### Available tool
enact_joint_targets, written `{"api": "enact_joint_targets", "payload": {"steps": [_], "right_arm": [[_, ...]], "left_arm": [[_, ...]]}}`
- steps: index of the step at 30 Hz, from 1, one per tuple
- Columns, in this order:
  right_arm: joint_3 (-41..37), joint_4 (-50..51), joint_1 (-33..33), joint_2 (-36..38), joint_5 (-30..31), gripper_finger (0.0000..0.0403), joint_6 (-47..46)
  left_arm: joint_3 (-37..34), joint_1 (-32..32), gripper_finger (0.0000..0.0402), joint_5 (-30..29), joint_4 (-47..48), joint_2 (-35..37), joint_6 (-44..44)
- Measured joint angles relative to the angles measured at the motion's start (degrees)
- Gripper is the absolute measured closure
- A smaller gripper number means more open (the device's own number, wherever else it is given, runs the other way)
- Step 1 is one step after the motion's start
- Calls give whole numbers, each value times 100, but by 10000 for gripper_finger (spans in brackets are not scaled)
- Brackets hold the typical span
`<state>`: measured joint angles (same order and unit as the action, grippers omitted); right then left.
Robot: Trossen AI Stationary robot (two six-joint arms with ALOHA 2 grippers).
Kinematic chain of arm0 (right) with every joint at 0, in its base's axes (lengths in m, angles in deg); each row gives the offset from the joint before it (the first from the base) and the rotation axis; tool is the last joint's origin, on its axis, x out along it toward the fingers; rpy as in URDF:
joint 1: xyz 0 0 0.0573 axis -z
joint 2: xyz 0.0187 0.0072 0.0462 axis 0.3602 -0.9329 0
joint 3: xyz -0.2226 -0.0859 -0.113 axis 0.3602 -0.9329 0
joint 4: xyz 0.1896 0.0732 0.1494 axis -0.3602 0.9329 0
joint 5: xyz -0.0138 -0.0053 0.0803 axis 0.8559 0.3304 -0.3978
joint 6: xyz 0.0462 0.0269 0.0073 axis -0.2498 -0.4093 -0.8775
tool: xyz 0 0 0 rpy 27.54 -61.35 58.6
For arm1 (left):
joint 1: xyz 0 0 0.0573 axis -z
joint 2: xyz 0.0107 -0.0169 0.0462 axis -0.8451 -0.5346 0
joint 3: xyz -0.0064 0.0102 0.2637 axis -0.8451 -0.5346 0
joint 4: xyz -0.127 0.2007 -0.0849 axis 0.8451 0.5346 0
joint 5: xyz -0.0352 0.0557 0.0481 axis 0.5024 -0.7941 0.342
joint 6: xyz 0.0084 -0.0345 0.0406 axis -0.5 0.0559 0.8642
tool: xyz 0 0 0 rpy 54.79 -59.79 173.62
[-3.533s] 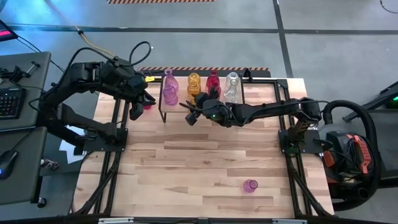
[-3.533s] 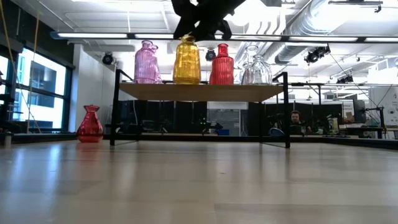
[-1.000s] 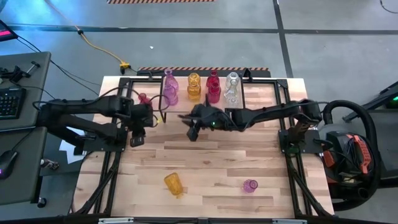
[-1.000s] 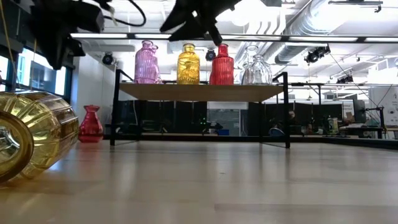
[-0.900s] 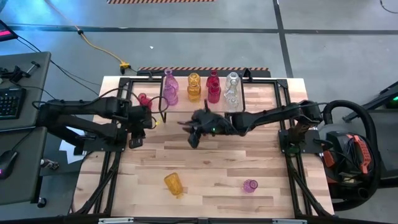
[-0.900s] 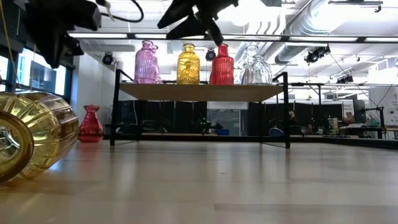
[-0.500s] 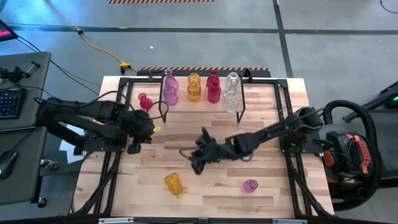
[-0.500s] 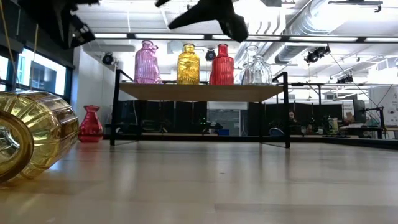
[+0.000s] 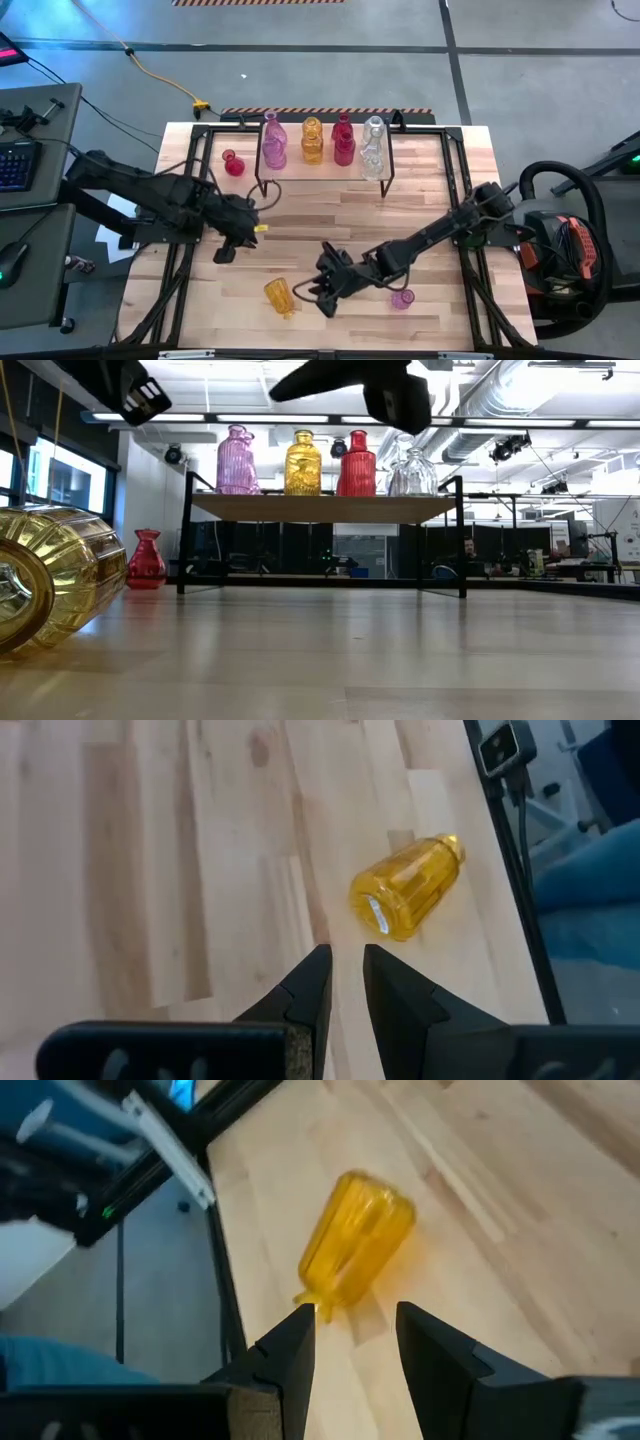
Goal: Sort vases onto shelf
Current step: Put the yellow vase on the shelf aligned with the other yellow vases
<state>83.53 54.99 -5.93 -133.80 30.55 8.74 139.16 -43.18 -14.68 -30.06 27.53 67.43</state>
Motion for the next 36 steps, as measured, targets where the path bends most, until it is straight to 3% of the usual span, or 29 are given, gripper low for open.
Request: {"api": "enact_joint_targets", "payload": {"steps": [11, 21, 29, 36], "right_arm": [[-2, -193, -409, -389, 250, 277, 714], [-2, -1385, -413, -1035, 287, 277, 1723], [-3, -1698, -409, -1390, 290, 277, 2043], [-2, -2510, -409, -1561, -370, 277, 2126]], "left_arm": [[-2, 755, 348, -1, -818, -1065, -593], [-2, 1212, 348, -30, -877, -1525, -1279], [-2, 1307, 348, -250, -887, -1887, -1312], [-2, 1305, 348, -264, -956, -2231, -1336]]}}
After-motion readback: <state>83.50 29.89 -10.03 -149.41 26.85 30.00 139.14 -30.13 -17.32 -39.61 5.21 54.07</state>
